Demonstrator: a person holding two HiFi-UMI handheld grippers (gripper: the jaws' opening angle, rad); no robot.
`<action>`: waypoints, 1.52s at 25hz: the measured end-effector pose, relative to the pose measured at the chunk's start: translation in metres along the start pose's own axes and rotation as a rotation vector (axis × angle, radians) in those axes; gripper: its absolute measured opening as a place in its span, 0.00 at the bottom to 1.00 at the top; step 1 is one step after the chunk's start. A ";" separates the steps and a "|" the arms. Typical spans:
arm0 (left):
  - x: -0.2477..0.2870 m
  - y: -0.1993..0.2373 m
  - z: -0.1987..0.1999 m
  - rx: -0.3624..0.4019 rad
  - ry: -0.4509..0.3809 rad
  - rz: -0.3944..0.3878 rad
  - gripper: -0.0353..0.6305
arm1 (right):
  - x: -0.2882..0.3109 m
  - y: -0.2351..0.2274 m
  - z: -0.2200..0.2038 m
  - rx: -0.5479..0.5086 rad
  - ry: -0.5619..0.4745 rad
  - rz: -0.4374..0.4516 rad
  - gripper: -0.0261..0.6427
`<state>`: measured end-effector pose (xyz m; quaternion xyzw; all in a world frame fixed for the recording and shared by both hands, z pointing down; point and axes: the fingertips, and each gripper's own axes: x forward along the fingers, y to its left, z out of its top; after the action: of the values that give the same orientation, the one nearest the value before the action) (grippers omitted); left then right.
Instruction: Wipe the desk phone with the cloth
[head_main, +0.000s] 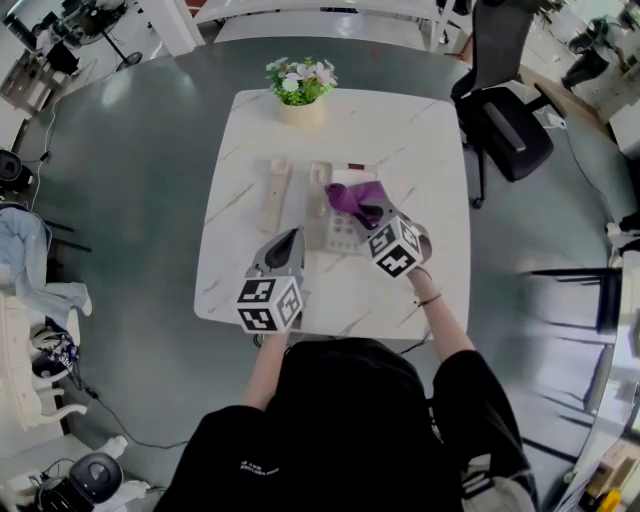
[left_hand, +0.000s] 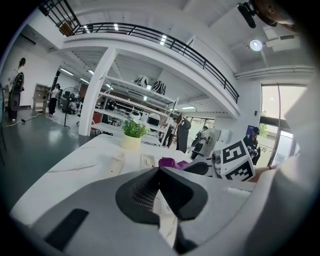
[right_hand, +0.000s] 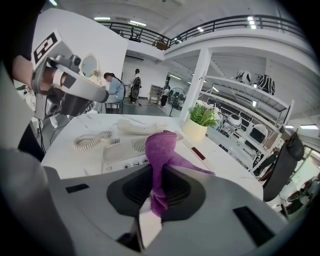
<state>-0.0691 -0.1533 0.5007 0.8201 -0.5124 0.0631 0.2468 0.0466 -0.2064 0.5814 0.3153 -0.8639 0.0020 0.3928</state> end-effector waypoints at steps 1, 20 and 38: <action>0.000 0.000 0.000 0.000 0.000 -0.001 0.05 | 0.000 0.001 -0.002 0.001 0.005 0.003 0.09; -0.007 -0.012 -0.007 -0.002 0.000 -0.005 0.05 | -0.011 0.024 -0.012 0.009 0.000 0.037 0.09; -0.014 -0.025 -0.012 -0.001 0.002 -0.015 0.05 | -0.023 0.058 -0.026 0.025 0.024 0.103 0.09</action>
<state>-0.0523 -0.1276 0.4980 0.8237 -0.5062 0.0616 0.2481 0.0440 -0.1408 0.5975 0.2753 -0.8741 0.0370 0.3984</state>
